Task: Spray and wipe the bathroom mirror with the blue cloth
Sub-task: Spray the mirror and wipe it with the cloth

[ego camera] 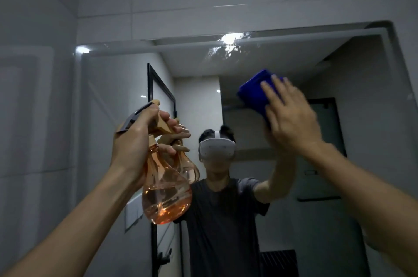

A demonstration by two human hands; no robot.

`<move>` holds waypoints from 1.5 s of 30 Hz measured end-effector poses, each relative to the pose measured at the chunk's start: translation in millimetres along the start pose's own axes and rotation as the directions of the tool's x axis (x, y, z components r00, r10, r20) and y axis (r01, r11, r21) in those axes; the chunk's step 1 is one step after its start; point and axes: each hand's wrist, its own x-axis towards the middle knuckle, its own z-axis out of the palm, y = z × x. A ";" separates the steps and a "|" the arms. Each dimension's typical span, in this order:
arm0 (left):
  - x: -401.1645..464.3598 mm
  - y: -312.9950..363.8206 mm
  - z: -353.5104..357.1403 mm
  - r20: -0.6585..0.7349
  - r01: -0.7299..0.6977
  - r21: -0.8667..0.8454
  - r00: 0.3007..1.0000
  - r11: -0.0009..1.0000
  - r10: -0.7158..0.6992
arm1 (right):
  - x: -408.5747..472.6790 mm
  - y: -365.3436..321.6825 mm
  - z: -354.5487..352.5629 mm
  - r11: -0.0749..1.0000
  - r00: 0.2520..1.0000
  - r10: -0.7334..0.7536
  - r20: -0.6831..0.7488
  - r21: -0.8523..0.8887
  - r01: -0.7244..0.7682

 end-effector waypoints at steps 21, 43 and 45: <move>-26.5 -22.9 -57.6 -0.231 0.071 0.211 0.973 0.975 -0.021 | -24.4 -107.7 25.5 0.993 0.992 -0.116 0.054 -0.014 0.117; -16.7 -8.8 -100.4 -0.282 0.061 0.243 0.959 0.968 0.010 | -26.7 -112.2 24.7 0.997 0.997 -0.073 0.037 -0.017 0.074; -15.0 -7.5 -100.4 -0.282 0.059 0.211 0.960 0.976 0.003 | -26.4 -113.3 24.8 0.998 0.997 -0.060 0.038 -0.017 0.061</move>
